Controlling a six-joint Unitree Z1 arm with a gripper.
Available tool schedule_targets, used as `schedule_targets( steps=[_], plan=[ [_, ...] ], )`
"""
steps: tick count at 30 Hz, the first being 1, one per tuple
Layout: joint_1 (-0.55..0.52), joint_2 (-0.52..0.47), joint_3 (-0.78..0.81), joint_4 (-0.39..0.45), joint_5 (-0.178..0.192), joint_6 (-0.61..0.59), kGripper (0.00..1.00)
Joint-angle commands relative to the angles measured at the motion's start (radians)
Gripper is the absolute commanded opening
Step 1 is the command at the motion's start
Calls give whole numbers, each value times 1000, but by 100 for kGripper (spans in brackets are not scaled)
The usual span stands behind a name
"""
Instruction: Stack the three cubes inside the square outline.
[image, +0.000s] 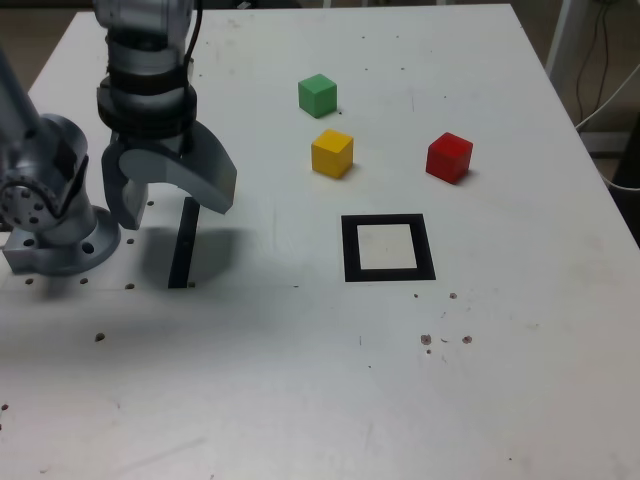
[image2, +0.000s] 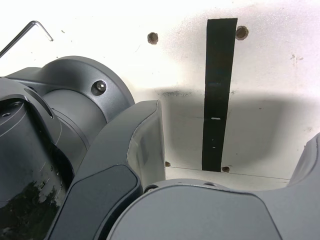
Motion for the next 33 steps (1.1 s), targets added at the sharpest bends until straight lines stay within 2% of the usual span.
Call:
schedule_targets(
  steps=[1,18,33],
  plan=[
    [-2,21,-14,1,3,-1,99],
    [-2,185,-247,58,30,17,100],
    [-2,374,-607,228,56,80,100]
  ],
)
